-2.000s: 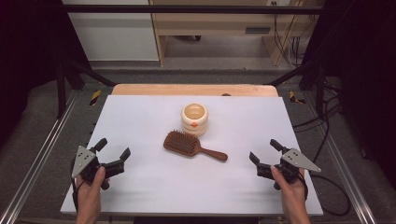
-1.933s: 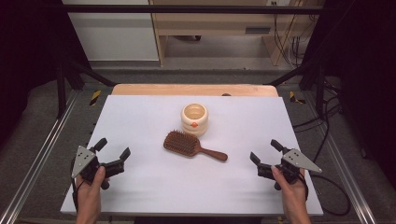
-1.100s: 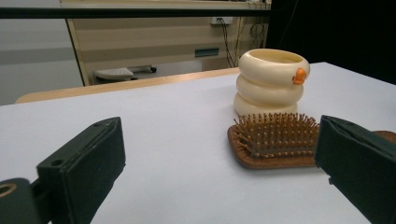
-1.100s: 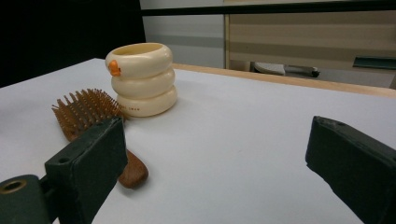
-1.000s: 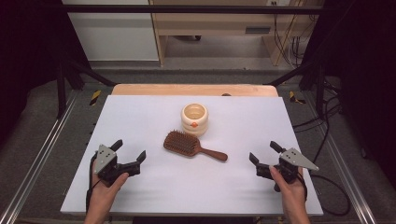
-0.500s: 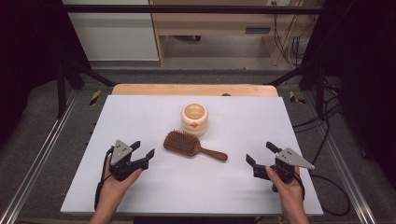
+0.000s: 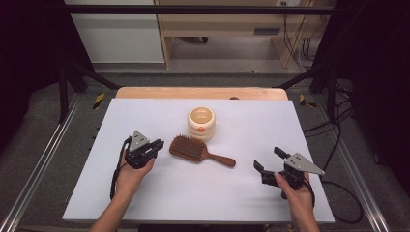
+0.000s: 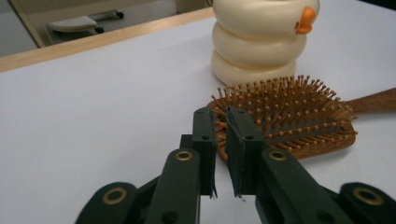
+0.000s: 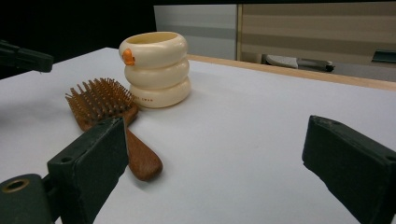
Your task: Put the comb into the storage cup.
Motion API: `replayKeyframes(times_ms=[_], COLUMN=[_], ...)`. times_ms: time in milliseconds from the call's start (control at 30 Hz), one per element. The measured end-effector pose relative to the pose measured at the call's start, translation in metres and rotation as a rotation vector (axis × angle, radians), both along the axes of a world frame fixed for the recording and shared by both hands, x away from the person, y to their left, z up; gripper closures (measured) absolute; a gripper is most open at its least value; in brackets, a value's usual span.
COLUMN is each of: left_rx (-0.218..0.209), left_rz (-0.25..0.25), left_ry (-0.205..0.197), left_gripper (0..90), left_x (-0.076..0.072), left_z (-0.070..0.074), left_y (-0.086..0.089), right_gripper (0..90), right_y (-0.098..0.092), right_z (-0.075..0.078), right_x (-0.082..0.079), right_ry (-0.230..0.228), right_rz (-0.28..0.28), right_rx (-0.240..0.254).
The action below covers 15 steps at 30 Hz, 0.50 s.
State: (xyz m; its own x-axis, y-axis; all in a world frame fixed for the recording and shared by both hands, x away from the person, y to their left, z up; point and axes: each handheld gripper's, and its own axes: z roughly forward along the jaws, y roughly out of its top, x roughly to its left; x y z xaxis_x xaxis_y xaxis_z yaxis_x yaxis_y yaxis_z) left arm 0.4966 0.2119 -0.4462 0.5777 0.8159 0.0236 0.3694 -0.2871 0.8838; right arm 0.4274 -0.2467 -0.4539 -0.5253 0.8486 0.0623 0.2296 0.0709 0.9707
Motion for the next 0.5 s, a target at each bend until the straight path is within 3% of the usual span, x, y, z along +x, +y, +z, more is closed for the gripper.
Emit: replayKeyframes(times_ms=[33,133,500], left_rx=[0.002,0.019,0.041], left_rz=[-0.013,-0.019,0.056], left_ry=[0.009,0.023,0.059], left_gripper=[87.2,89.8,90.0], left_x=[0.003,0.009,0.024], left_z=[-0.001,-0.003,-0.008], left_y=[-0.002,-0.008,-0.009], right_gripper=[7.3,7.3,7.4], right_y=[0.0,-0.001,0.001], right_z=[0.0,-0.001,0.0], right_x=[0.001,0.001,-0.002], right_ry=[0.002,0.005,0.0], right_rz=[-0.002,-0.004,0.009], right_rx=[0.001,0.006,-0.003])
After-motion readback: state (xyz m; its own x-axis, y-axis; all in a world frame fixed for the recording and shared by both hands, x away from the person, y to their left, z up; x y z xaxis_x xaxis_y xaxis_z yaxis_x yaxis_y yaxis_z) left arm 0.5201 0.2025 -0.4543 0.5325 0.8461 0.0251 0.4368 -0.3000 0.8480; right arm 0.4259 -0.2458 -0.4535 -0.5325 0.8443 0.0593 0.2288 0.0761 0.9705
